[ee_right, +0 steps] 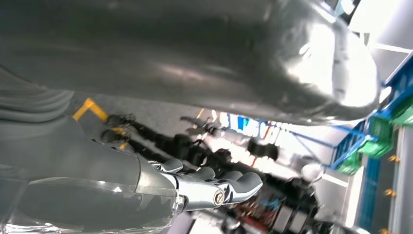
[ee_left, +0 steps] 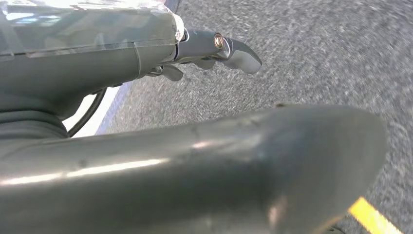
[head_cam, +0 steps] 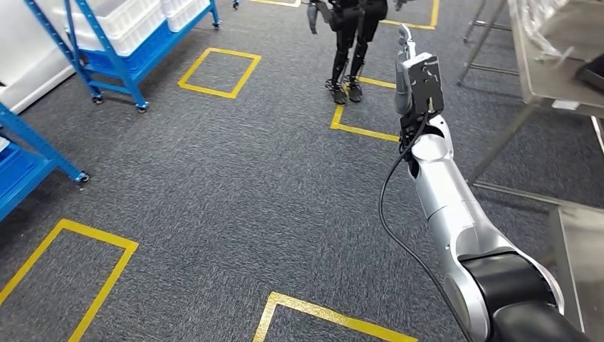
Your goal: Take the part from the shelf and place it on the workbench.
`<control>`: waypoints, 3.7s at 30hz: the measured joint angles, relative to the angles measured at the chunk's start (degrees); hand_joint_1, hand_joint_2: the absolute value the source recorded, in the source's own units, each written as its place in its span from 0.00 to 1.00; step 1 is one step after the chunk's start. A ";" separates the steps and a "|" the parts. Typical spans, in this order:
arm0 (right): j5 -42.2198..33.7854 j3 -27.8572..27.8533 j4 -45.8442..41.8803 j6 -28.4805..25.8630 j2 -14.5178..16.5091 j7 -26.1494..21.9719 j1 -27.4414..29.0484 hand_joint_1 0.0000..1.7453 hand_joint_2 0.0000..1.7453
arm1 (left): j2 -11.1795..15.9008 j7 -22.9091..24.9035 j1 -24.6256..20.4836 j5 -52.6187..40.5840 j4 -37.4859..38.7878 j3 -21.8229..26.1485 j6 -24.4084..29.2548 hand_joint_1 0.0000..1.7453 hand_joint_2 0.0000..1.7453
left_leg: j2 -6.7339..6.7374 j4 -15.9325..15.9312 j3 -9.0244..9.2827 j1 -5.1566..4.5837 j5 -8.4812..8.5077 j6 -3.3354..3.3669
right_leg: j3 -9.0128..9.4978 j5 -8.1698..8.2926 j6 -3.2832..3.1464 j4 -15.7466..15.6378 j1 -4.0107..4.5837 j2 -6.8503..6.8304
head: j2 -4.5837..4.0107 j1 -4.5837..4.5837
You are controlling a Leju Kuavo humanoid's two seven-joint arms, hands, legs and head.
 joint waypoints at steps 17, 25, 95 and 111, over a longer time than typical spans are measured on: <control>5.32 -13.81 -21.31 1.66 -17.73 6.54 19.67 0.00 0.00 | 0.11 -0.37 0.11 -4.77 -0.01 -0.21 -4.87 0.00 0.00 | -11.23 -4.63 2.41 -0.88 1.02 2.98 | -2.33 1.63 0.90 0.48 0.32 8.81 | 0.00 0.02; 6.13 -18.64 -28.88 2.95 -24.08 5.23 26.80 0.00 0.00 | -1.02 5.76 0.44 -6.51 -0.01 -1.62 -4.70 0.00 0.00 | -3.97 8.29 -3.34 -0.72 -6.63 1.06 | -0.69 1.66 -0.56 -1.40 0.41 3.56 | 0.00 0.00; 5.83 -11.30 -26.00 -3.62 -20.61 -1.92 28.25 0.00 0.00 | -0.12 -3.40 -0.89 -4.16 -0.25 -2.90 -6.41 0.00 0.00 | -2.35 -5.26 3.98 -1.20 -0.33 2.36 | 3.53 -2.30 1.11 -1.39 -0.17 3.68 | 0.00 -0.03; 5.98 -7.84 -18.75 -4.80 -18.76 -2.28 23.37 0.00 0.00 | -0.19 -3.73 -0.33 -3.81 -0.22 -2.20 -6.68 0.00 0.00 | -4.66 -6.89 18.28 -0.95 -10.86 1.78 | -11.38 10.88 0.62 0.91 -0.09 4.58 | 0.00 0.03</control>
